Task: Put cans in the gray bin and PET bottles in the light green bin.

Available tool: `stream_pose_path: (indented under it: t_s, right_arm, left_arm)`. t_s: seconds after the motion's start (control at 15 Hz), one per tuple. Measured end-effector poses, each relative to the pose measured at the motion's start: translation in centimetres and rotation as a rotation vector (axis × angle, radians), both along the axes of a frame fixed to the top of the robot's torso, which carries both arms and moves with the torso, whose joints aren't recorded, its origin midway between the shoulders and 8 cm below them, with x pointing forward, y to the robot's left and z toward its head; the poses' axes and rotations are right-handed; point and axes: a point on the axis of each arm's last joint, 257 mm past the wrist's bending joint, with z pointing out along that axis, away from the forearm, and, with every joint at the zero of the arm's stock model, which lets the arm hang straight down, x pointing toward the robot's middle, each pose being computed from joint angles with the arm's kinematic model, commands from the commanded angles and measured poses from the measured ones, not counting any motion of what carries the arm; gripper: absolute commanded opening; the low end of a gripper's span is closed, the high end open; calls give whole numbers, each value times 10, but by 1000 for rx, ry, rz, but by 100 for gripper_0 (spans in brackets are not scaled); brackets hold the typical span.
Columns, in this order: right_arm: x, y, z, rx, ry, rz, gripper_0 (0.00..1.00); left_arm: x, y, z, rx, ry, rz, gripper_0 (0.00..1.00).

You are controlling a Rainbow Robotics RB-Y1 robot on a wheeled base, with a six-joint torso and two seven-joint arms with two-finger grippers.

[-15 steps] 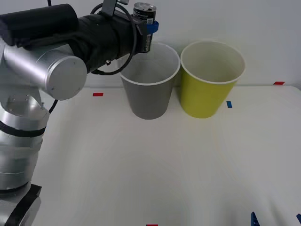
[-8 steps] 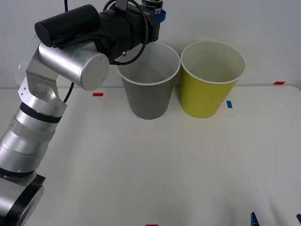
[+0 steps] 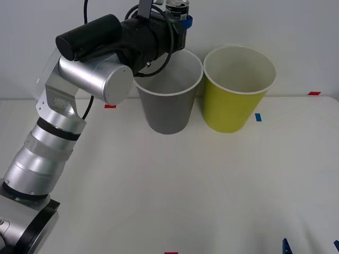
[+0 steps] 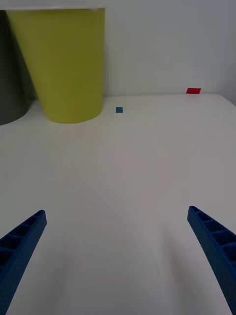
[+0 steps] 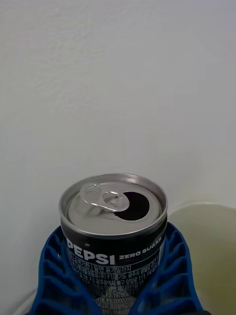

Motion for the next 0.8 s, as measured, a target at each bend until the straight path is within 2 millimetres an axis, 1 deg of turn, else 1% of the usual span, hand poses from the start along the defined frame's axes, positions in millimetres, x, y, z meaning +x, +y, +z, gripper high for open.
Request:
stream_pose_path:
  t_s: [0.07, 0.4, 0.53, 0.67, 0.8]
  right_arm:
    - [0, 0, 0, 0, 0, 0, 100]
    - [0, 0, 0, 0, 0, 0, 100]
    - [0, 0, 0, 0, 0, 0, 100]
    - [0, 0, 0, 0, 0, 0, 100]
    - [0, 0, 0, 0, 0, 0, 100]
  left_arm:
    - [1, 2, 0, 6, -4, 3, 100]
    - [-1, 14, 4, 28, -17, 10, 100]
    - [-16, 21, 3, 36, -25, 1, 100]
    - [-30, 39, -4, 54, -37, 11, 100]
    - [-43, 56, -3, 74, -61, 20, 100]
